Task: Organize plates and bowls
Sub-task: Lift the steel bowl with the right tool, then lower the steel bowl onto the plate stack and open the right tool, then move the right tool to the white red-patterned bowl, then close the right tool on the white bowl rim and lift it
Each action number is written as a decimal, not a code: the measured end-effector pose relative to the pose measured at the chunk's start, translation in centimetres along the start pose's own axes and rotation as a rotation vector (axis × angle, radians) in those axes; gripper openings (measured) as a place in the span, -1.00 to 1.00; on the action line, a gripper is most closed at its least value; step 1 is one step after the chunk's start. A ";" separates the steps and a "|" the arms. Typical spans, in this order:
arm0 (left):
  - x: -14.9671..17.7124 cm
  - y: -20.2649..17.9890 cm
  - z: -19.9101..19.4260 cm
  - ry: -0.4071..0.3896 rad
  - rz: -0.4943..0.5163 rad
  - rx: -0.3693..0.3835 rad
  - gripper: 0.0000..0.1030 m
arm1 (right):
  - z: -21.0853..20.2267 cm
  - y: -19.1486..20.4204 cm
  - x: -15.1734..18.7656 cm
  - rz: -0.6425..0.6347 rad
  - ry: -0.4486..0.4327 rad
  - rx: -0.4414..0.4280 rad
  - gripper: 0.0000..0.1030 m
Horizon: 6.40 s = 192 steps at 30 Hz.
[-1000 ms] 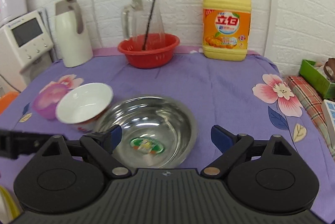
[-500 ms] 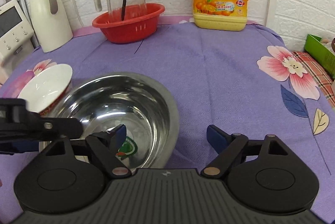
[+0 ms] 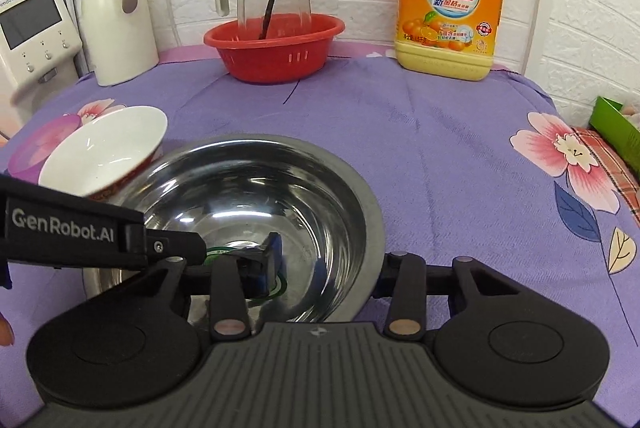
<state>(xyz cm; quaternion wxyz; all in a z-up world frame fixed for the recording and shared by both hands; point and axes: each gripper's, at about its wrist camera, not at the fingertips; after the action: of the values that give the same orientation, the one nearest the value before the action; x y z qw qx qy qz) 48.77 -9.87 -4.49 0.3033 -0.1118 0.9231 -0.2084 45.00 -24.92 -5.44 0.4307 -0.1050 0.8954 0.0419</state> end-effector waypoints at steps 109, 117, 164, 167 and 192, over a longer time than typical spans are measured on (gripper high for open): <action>2.4 8.5 -13.4 -0.172 0.225 -0.106 0.34 | -10.4 6.5 -0.8 -0.052 0.057 -0.110 1.00; 0.5 9.6 -10.2 -0.128 0.196 -0.122 0.34 | -5.5 5.9 -3.7 -0.090 0.111 -0.075 1.00; -6.7 9.0 -3.8 -0.086 -0.327 0.003 0.34 | 4.5 7.0 -7.8 -0.152 0.117 -0.133 1.00; -6.6 9.4 -2.6 -0.067 -0.336 -0.024 0.34 | 5.9 7.5 -7.7 -0.180 0.139 -0.142 1.00; -2.8 7.2 -6.5 -0.048 -0.173 0.022 -0.54 | -0.8 9.9 -5.3 -0.190 0.116 -0.206 0.42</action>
<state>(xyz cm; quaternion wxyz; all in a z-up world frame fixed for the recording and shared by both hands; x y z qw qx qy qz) 46.44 -0.49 -1.60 0.3071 -0.1929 0.9001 -0.2413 45.44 -14.62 -0.95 0.3669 -0.2353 0.8958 0.0865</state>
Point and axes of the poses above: each gripper's, at about its wrist camera, not at the fingertips, and z roughly the way its jaws point, y to its left, x to its underside, and after that the axes turned 4 degrees about -z, right-handed
